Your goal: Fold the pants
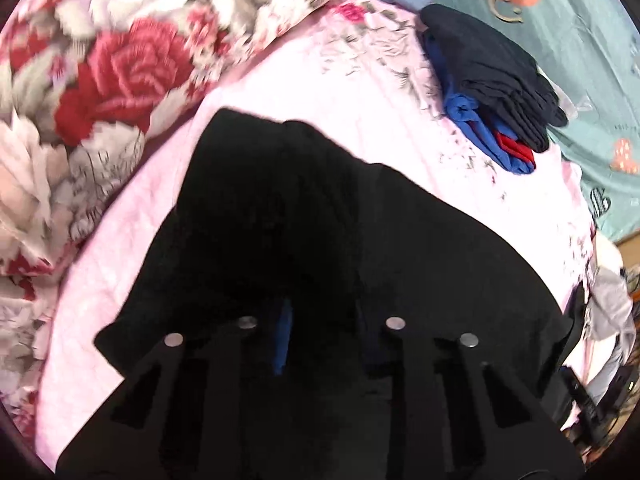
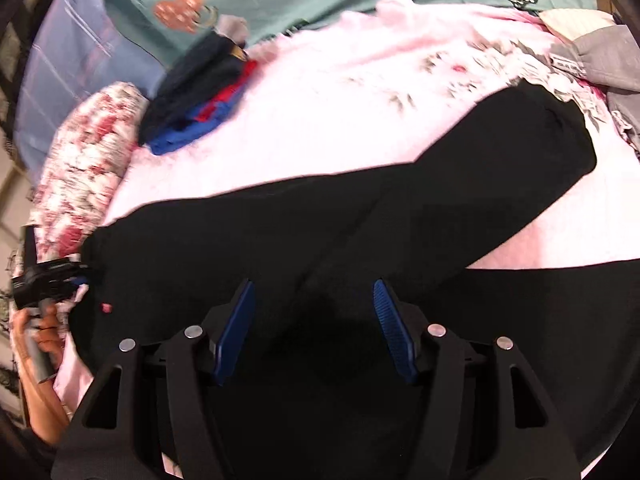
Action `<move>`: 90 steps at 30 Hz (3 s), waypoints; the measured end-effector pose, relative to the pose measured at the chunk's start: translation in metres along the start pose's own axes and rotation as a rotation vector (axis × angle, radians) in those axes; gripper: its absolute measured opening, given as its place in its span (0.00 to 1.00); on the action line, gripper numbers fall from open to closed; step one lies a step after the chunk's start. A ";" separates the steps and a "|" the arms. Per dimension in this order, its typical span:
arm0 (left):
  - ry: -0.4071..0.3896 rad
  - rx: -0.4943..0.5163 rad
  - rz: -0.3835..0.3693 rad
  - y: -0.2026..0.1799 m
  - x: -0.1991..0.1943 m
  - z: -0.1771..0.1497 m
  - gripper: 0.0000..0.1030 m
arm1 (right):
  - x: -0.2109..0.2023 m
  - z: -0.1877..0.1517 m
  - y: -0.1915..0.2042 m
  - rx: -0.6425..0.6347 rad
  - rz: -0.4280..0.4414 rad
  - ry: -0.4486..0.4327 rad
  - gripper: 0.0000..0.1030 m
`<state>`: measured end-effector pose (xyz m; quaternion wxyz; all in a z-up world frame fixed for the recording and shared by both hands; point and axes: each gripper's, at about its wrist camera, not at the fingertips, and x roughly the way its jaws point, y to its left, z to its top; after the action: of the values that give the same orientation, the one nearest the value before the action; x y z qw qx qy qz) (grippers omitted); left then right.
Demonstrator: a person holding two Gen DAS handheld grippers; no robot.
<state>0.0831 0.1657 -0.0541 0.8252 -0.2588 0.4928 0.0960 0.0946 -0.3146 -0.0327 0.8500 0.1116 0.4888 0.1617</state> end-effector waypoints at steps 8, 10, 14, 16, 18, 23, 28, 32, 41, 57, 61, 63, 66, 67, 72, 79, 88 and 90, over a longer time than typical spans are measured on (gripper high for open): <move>0.033 -0.022 -0.033 0.006 0.006 0.007 0.25 | 0.029 0.011 0.014 -0.002 -0.106 0.049 0.60; 0.044 -0.025 -0.038 0.007 0.011 0.008 0.23 | 0.032 0.011 0.014 -0.018 -0.127 0.038 0.51; 0.042 0.021 -0.035 0.003 0.008 0.008 0.16 | 0.027 0.012 -0.002 0.030 -0.145 0.031 0.05; 0.032 0.038 -0.042 -0.001 0.000 0.008 0.14 | 0.022 0.011 -0.013 0.079 -0.100 0.036 0.03; 0.017 0.054 -0.051 -0.004 -0.012 0.007 0.14 | 0.010 0.010 -0.018 0.097 -0.069 0.005 0.03; -0.033 0.110 -0.052 -0.015 -0.046 0.006 0.14 | -0.050 0.010 -0.018 0.065 0.001 -0.152 0.03; -0.055 0.121 -0.037 -0.017 -0.059 0.004 0.14 | -0.077 0.004 -0.022 0.063 0.045 -0.198 0.03; -0.045 0.092 -0.041 -0.013 -0.062 0.004 0.14 | -0.073 0.000 -0.025 0.083 0.059 -0.190 0.03; -0.086 0.158 -0.001 -0.009 -0.089 -0.014 0.13 | -0.091 -0.009 -0.022 0.063 0.072 -0.203 0.03; 0.025 0.145 0.080 0.029 -0.056 -0.061 0.26 | -0.075 -0.077 -0.029 0.072 0.040 -0.022 0.03; 0.004 0.125 0.046 0.037 -0.063 -0.063 0.67 | -0.068 -0.078 -0.023 0.036 -0.013 -0.006 0.20; -0.019 0.117 0.029 0.042 -0.074 -0.060 0.69 | -0.074 -0.076 -0.022 0.032 -0.042 -0.051 0.33; -0.058 0.098 0.067 0.050 -0.081 -0.052 0.76 | -0.084 -0.072 -0.020 0.020 -0.068 -0.113 0.35; -0.058 0.086 0.072 0.053 -0.081 -0.049 0.76 | -0.085 -0.069 -0.021 0.024 -0.068 -0.126 0.36; -0.036 0.019 0.093 0.067 -0.068 -0.032 0.67 | -0.077 -0.060 -0.016 0.020 -0.058 -0.134 0.37; 0.005 0.040 0.119 0.070 -0.050 -0.021 0.47 | -0.068 -0.057 -0.014 0.030 -0.045 -0.123 0.37; 0.010 0.035 0.102 0.069 -0.064 -0.029 0.46 | -0.065 -0.054 -0.014 0.027 -0.030 -0.134 0.37; 0.022 0.022 0.087 0.071 -0.068 -0.032 0.46 | -0.065 -0.054 -0.013 0.023 -0.023 -0.137 0.37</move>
<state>-0.0038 0.2155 -0.0312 0.8175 -0.2292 0.5137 0.1234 0.0192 -0.3499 -0.0130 0.8819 0.1266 0.4325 0.1384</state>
